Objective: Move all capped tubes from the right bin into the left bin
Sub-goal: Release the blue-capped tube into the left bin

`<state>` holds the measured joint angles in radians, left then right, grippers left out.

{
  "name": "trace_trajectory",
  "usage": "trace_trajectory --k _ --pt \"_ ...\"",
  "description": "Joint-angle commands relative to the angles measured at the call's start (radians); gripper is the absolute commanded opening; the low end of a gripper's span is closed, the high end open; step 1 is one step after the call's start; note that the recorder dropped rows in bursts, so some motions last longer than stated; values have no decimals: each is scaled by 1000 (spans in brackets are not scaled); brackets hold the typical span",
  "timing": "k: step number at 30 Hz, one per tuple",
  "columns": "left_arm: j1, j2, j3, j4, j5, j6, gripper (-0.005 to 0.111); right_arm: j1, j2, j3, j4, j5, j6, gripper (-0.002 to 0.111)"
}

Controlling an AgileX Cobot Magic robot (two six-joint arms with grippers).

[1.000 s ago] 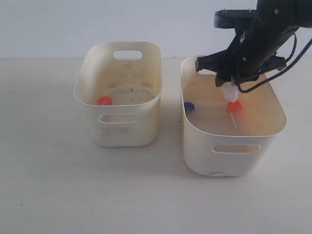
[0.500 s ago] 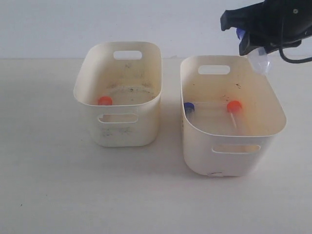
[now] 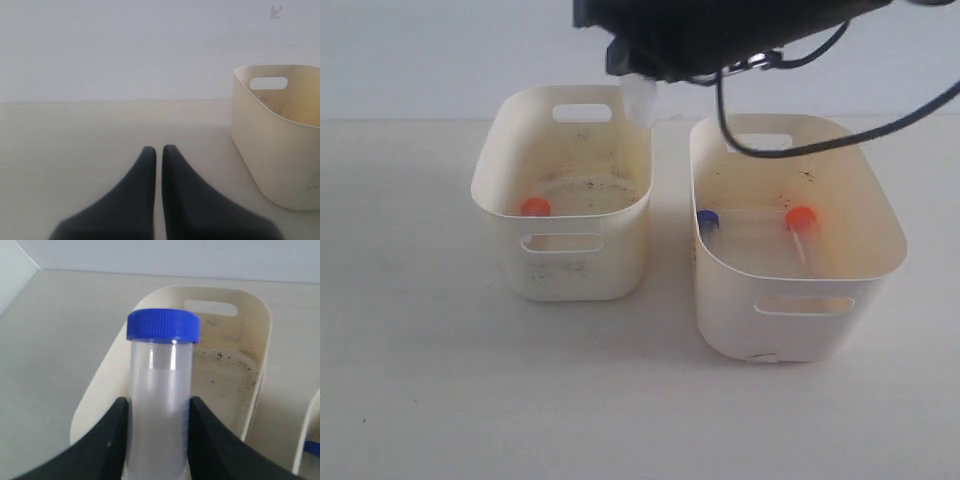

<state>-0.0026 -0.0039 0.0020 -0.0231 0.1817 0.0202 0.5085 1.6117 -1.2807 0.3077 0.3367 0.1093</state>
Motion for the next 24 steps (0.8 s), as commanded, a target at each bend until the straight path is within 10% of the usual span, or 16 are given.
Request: trace_trajectory --k 1,7,15,24 --pt "-7 4 -2 -3 -7 -4 4 23 110 -42 11 -43 -9 0" --pt "-7 4 -2 -3 -7 -4 4 27 207 -98 43 -30 -13 3" --pt "-7 4 -2 -3 -7 -4 4 32 238 -134 55 -43 -48 71" --pt "-7 4 -2 -3 -7 -4 4 11 190 -139 49 20 -41 34"
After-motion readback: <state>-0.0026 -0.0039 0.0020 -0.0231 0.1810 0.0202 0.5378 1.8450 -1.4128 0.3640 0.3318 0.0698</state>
